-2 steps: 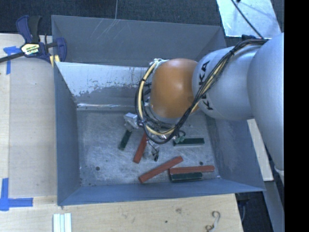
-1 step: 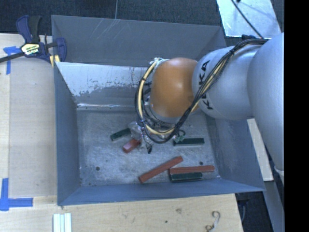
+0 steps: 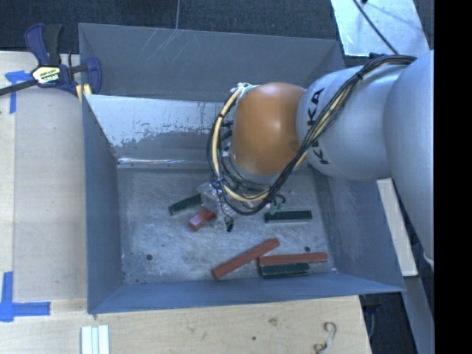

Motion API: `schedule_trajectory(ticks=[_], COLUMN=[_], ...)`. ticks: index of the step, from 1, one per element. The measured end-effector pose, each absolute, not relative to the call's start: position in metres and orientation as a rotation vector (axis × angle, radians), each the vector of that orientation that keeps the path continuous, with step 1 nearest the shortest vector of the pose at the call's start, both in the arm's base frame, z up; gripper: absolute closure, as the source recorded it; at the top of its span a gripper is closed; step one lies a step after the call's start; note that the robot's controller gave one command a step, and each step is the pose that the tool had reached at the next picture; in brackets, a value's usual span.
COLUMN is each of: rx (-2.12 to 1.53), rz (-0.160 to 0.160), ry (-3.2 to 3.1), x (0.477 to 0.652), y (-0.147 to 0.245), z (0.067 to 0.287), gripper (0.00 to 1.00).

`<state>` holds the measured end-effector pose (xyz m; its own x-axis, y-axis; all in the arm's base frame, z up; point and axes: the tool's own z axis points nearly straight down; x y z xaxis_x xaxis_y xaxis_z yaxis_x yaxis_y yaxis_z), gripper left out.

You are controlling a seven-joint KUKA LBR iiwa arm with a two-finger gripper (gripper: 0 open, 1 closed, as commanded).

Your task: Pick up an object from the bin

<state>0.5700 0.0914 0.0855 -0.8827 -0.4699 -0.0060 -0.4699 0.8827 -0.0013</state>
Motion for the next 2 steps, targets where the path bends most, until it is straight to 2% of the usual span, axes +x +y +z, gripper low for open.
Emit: schedule_trajectory(ticks=[1,2], rx=[-0.752,-0.744], rz=[0.001,-0.002], ry=[3.043,3.04], x=[0.571,0.574], y=[0.091,0.091], z=[0.088,0.191], gripper=[1.0,1.0])
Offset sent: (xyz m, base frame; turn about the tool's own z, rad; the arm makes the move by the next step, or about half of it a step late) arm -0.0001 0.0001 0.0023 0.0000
